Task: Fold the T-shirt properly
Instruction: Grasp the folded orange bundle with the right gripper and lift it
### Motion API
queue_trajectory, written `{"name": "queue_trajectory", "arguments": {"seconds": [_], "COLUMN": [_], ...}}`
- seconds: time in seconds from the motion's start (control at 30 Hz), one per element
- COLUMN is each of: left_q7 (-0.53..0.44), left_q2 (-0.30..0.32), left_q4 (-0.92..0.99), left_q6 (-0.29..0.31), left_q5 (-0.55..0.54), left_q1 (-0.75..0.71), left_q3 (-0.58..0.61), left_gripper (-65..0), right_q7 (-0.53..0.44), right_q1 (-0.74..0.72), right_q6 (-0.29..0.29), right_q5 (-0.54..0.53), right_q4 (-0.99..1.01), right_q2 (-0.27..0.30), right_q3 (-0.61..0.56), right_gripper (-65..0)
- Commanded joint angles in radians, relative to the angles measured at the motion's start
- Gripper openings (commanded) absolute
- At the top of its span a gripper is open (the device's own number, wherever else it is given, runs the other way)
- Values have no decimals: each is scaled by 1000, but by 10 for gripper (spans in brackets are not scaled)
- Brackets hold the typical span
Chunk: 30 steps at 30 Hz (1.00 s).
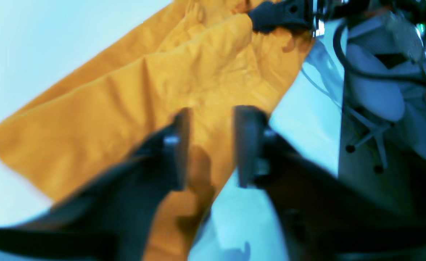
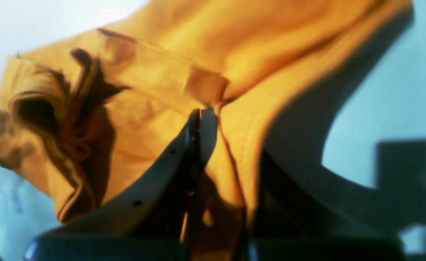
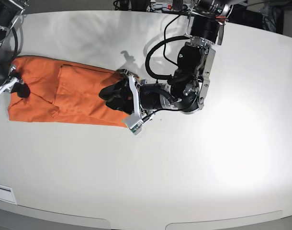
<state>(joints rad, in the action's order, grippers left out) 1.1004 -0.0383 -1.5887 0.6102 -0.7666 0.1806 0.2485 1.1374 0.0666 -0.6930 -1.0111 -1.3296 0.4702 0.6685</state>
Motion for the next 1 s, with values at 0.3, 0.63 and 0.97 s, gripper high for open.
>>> {"name": "queue_trajectory", "arguments": {"seconds": [0.3,0.63,0.97], "left_q7": [-10,0,0], "left_q2": [-8,42,103], "left_q4": [-33,-32,-32], "left_q6": [8,8,7], "left_q5": [-8,-48,-63], "left_q1": [22,16,-14], "left_q3": [-93,-297,-303], "left_gripper": [-336,-336,-336], "right_q7": [-56,-52,-6], "right_q1": [-13,5,39], "right_q6": [90,101,32], "right_q5": [114,13,-134], "right_q4": [-302,-615,-644], "right_q2": [91,-33,-273], "right_q3": [6,6,-16], "right_gripper": [-650,-650,-650]}}
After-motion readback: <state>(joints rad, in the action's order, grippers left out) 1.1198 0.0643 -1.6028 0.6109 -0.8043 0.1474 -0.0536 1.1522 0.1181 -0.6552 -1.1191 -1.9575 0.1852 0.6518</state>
